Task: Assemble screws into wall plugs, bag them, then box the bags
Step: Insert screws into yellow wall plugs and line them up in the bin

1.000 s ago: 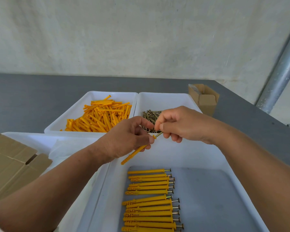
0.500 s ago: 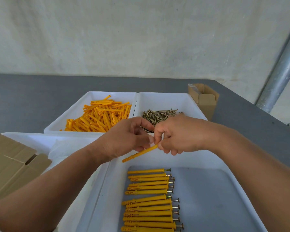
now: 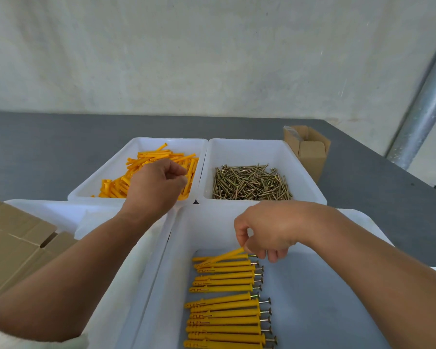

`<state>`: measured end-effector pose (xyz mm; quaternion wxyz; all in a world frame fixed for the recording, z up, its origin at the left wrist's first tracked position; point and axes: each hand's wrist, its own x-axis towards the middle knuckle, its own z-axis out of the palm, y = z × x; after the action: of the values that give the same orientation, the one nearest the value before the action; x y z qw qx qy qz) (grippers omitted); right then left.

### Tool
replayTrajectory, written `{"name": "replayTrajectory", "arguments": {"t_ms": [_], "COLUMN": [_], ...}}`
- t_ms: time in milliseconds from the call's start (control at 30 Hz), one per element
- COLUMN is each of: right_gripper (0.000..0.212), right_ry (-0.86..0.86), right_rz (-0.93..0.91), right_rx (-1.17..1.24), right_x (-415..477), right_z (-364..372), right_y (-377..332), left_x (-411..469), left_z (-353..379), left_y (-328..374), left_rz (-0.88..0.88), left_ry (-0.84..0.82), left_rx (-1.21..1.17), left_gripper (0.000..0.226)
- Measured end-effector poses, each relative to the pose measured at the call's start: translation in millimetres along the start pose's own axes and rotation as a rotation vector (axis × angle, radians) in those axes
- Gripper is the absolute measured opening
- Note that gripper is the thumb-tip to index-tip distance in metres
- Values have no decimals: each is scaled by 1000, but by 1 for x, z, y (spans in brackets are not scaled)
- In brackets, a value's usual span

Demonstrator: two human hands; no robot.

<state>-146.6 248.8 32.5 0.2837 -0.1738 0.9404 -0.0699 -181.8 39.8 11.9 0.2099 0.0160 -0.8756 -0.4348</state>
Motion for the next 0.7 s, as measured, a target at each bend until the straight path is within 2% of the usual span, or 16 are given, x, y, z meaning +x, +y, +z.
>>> {"name": "replayTrajectory", "arguments": {"t_ms": [133,233,300,400,467,567,700], "right_gripper": [18,16,16,30,42,52,74], "right_ry": [-33,11,168,551,659,540,375], "right_rz": [40,11,-39,-45,23,158,276], "right_rx": [-44,42,131,107,61,42,63], "right_x": [-2,-8,-8,2,12,24,35], "right_z": [0,-9,-17,-28,-26,-15,-11], "right_y": [-2,2,7,21,34,54,61], "left_x": [1,3,5,5,4,2,2], "left_z": [-3,-2,-1,1,2,2,0], "left_y": [-9,-15,-17,-19,-19,-17,-15], "left_rz": [9,21,9,-26,-46,-50,31], "left_ry": [-11,-75,-145,-236,-236,-213,-307], "left_rx": [277,460,549,645,639,596,678], "left_gripper": [9,25,37,49,51,60,58]}}
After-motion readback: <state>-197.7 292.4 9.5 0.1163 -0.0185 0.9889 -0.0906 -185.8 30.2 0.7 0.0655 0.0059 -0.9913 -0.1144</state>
